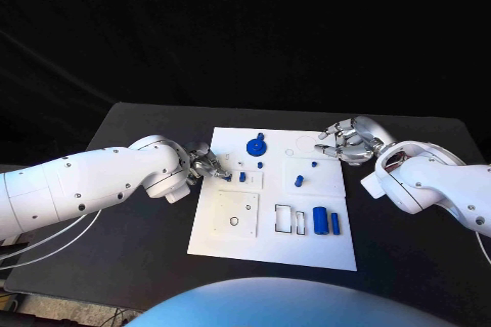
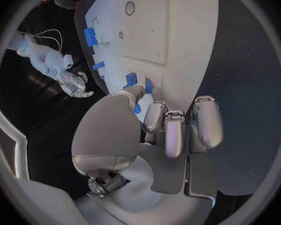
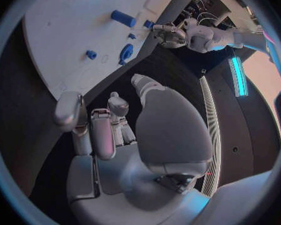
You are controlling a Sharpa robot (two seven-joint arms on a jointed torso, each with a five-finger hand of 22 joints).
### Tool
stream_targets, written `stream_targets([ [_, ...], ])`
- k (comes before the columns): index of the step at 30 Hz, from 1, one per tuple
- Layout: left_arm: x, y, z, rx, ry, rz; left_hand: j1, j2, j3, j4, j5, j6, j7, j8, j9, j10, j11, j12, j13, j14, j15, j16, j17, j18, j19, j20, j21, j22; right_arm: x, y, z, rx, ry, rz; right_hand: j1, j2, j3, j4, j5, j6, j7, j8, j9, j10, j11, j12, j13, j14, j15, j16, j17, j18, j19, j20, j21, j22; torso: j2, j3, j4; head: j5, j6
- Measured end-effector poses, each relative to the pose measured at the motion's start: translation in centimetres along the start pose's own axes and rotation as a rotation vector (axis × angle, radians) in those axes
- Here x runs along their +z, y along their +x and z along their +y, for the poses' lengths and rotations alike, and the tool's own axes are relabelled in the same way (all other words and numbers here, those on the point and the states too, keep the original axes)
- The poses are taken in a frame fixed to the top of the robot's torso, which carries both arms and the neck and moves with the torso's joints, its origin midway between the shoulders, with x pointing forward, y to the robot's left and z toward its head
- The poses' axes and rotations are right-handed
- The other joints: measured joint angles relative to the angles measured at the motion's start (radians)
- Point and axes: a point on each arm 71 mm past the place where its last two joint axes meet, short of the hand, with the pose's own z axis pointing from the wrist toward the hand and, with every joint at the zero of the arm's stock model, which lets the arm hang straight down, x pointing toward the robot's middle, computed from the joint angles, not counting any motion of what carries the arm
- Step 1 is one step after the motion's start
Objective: Assemble the parts on the task board
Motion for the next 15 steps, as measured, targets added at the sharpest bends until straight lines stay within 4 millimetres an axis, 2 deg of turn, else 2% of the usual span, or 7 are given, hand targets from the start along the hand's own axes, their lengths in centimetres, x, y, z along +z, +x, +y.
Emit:
stream_targets([
  [3,0.00,0.01,-0.06,-0.002,0.003,0.001,0.031,0.002,0.028,-0.003,-0.032,0.000,0.001,0.005,-0.001,0.003,-0.003,0.000,0.000,0.000,0.000,0.000,0.000,0.000,0.000,0.000,-0.004,0.000,0.00,0.00,-0.01,0.000,0.000,0.000,0.000,0.000,0.000,0.000,0.000,0.000,0.000,0.000,0.000,0.000,0.000,0.000,0.000,0.000,0.000,0.000,0.000,0.000,0.000,0.000,0.000,0.000,0.000,-0.0003,0.0001,0.000,0.000],
  [5,0.00,0.02,-0.11,-0.005,0.007,0.003,0.058,0.003,0.073,-0.005,-0.107,-0.004,0.004,0.012,-0.001,0.004,-0.004,0.000,0.000,0.000,0.000,0.000,0.000,0.000,0.000,0.000,-0.004,0.000,0.00,0.00,-0.01,0.000,0.000,0.000,0.000,0.000,0.000,0.000,0.000,0.000,0.000,0.000,0.000,0.000,0.000,0.000,0.000,0.000,0.000,0.000,0.000,0.000,0.000,0.000,0.000,0.000,0.000,-0.0004,0.0002,0.000,0.000],
  [7,0.00,0.03,-0.14,-0.010,0.009,0.006,0.078,0.001,0.122,0.023,-0.208,-0.006,0.002,0.025,0.000,0.004,-0.004,0.000,0.000,0.000,0.000,0.000,0.000,0.000,0.000,0.000,-0.004,0.001,0.00,0.00,-0.01,0.000,0.000,0.000,0.000,0.000,0.000,0.000,0.000,0.000,0.000,0.000,0.000,0.000,0.000,0.000,0.000,0.000,0.000,0.000,0.000,0.000,0.000,0.000,0.000,0.000,0.000,-0.0005,0.0002,-0.001,0.000],
  [8,0.00,0.04,-0.14,-0.012,0.010,0.007,0.083,-0.005,0.146,0.045,-0.244,-0.007,0.002,0.039,0.000,0.004,-0.004,0.000,-0.001,0.000,0.000,0.000,0.000,0.000,0.000,0.000,-0.004,0.001,0.00,0.00,-0.01,0.000,0.000,0.000,0.000,0.000,0.000,0.000,0.000,0.000,0.000,0.000,0.000,0.000,0.000,0.000,0.000,0.000,0.000,0.000,0.000,0.000,0.000,0.000,0.000,0.000,0.000,-0.0005,0.0002,-0.001,0.000],
  [9,0.00,0.06,-0.14,-0.015,0.010,0.009,0.084,-0.007,0.192,0.041,-0.267,-0.012,0.005,0.050,0.000,0.004,-0.004,0.000,-0.002,0.000,0.000,0.000,0.000,0.000,0.000,0.000,-0.004,0.001,0.00,0.00,-0.01,0.000,0.000,0.000,0.000,0.000,0.000,0.000,0.000,0.000,0.000,0.000,0.000,0.000,0.000,0.000,0.000,0.000,0.000,0.000,0.000,0.000,0.000,0.000,0.000,0.000,0.000,-0.0006,0.0002,-0.001,0.000],
  [14,-0.06,0.07,0.08,-0.037,0.006,0.020,0.025,-0.027,0.281,0.024,-0.312,-0.018,0.004,0.089,0.000,0.004,-0.004,0.000,-0.003,0.000,0.000,0.000,0.000,0.000,0.000,0.000,-0.004,0.001,0.00,0.01,-0.04,0.000,0.001,0.000,0.000,0.000,0.000,0.000,0.000,0.000,0.000,0.000,0.000,0.000,0.000,0.000,0.000,0.000,0.000,0.000,0.000,0.000,0.000,0.000,0.000,0.000,0.000,-0.0006,0.0002,-0.002,0.000],
  [15,-0.09,0.06,0.13,-0.041,0.005,0.022,0.018,-0.028,0.282,0.023,-0.318,-0.019,0.004,0.089,0.039,0.004,-0.004,0.000,-0.003,0.000,0.000,0.000,0.000,0.000,0.000,0.000,-0.004,0.001,0.00,0.01,-0.05,0.000,0.001,0.000,0.000,0.000,0.000,0.000,0.000,0.000,0.000,0.000,0.000,0.000,0.000,0.000,0.000,0.000,0.000,0.000,0.000,0.000,0.000,0.000,0.000,0.000,0.000,-0.0006,0.0002,-0.002,0.000],
])
